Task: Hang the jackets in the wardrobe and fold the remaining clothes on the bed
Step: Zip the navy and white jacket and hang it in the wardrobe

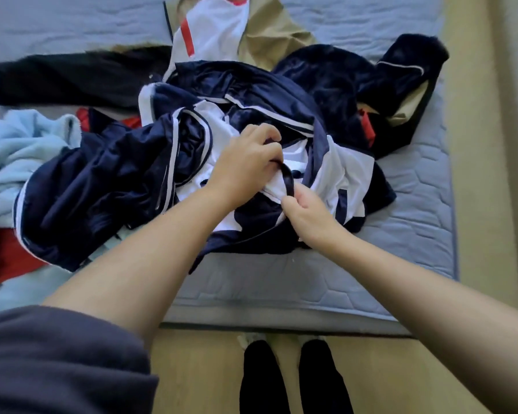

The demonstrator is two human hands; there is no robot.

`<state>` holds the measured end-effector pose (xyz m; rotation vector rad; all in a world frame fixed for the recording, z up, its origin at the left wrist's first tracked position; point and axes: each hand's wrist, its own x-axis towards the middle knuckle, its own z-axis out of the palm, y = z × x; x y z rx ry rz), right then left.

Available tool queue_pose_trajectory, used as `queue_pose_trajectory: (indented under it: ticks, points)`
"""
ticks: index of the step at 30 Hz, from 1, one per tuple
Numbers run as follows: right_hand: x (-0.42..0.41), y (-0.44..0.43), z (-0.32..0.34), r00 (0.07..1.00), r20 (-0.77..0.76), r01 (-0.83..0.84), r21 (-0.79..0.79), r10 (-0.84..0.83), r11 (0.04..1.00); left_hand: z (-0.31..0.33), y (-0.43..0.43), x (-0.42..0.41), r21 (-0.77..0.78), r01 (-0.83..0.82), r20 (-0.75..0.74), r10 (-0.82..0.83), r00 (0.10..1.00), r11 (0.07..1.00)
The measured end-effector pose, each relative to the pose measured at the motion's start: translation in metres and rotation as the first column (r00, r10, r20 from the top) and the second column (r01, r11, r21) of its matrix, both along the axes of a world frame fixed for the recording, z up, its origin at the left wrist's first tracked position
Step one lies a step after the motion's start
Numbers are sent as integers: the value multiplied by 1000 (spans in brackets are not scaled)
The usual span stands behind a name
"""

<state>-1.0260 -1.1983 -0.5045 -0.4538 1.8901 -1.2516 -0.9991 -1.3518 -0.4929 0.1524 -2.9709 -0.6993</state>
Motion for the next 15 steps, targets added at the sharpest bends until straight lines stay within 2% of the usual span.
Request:
queue_pose_trajectory:
  ticks: [2, 5, 7, 9, 11, 13, 15]
  points:
    - [-8, 7, 33, 996, -50, -77, -23, 76, 997, 35, -4, -4, 30, 8, -68, -6, 998, 1000]
    - [-24, 20, 82, 990, -11, -140, -75, 140, 987, 87, -8, -2, 135, -61, -108, 76, 991, 989]
    - [-35, 27, 108, 988, -79, -137, -36, 134, 990, 119, -5, 0, 190, -59, -163, 91, 982, 980]
    - [-39, 30, 121, 979, -187, -72, 78, 85, 994, 150, 4, 0, 251, -11, -266, 79, 961, 968]
    - [-37, 25, 124, 959, -285, 64, 217, 1, 974, 174, 15, -1, 293, 43, -343, 63, 937, 955]
    - [-30, 20, 120, 950, -292, 194, 284, -108, 939, 193, 25, 0, 371, 20, -343, 117, 932, 928]
    - [-20, 14, 111, 948, -232, 282, 283, -220, 917, 210, 25, -1, 436, -52, -343, 219, 914, 898]
